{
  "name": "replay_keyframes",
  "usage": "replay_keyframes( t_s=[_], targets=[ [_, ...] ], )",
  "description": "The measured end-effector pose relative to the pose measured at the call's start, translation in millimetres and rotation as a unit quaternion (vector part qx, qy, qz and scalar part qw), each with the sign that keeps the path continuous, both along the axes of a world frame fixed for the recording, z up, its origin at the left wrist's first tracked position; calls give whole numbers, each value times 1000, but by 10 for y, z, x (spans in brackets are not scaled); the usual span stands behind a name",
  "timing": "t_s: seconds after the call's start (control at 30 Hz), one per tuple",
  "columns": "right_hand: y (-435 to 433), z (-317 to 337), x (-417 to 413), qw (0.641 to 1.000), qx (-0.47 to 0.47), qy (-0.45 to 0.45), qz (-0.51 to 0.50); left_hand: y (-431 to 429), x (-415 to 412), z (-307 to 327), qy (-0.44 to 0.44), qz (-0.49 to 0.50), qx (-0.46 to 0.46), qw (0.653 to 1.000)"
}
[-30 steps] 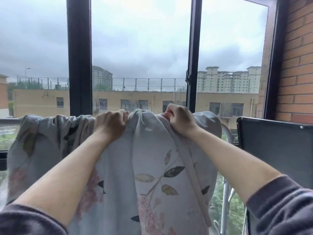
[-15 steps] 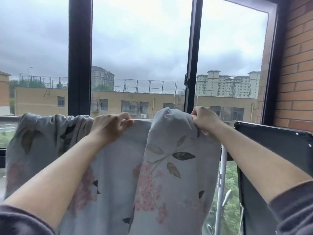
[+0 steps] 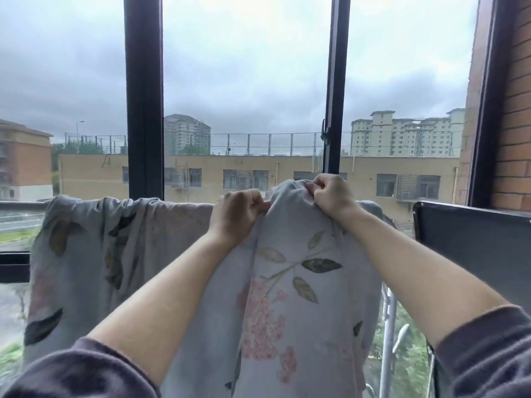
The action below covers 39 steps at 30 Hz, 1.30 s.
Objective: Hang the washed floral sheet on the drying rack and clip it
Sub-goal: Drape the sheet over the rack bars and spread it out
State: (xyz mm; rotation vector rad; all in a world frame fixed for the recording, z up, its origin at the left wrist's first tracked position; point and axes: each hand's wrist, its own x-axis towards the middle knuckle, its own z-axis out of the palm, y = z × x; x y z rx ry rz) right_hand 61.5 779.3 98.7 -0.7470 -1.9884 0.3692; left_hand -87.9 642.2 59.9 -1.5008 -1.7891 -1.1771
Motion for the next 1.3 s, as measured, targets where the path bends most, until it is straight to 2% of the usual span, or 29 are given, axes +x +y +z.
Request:
replay_keyframes(
  t_s=[0.13, 0.27, 0.37, 0.47, 0.6, 0.67, 0.73, 0.8, 0.87, 0.93, 1.03, 1.17, 1.3],
  targets=[
    [110, 0, 98, 994, -60, 91, -6, -60, -110, 20, -2, -3, 8, 1000],
    [259, 22, 97, 981, -124, 148, -4, -192, -289, 4, 22, 55, 26, 998],
    [414, 66, 227, 958, -179, 221, -24, -350, -477, 18, 13, 101, 42, 994],
    [520, 19, 363, 952, -199, 230, -34, -488, -626, 45, -4, 137, 72, 988],
    [476, -35, 366, 965, -172, 190, -53, -493, -651, 62, -22, 169, 111, 979],
    [433, -38, 354, 972, -153, 170, -55, -499, -679, 84, -66, 202, 120, 970],
    [383, -59, 342, 983, -111, 120, -79, -508, -715, 155, -124, 244, 73, 959],
    [313, -83, 321, 993, -54, 51, -89, -492, -714, 238, -144, 283, -18, 948],
    [271, -95, 299, 995, -26, -11, -91, -457, -632, 279, -111, 255, -69, 958],
    [266, -114, 294, 995, -38, -55, -78, -403, -529, 247, -50, 147, -79, 985],
    [240, -154, 247, 995, -39, -87, -41, -327, -415, 133, 16, 48, -106, 993],
    [69, -157, 94, 984, 69, -159, 35, -210, -424, 94, 36, 58, -50, 996],
    [-43, -152, 3, 987, 105, -106, 56, -208, -429, 77, 66, 85, -4, 994]
  ],
)
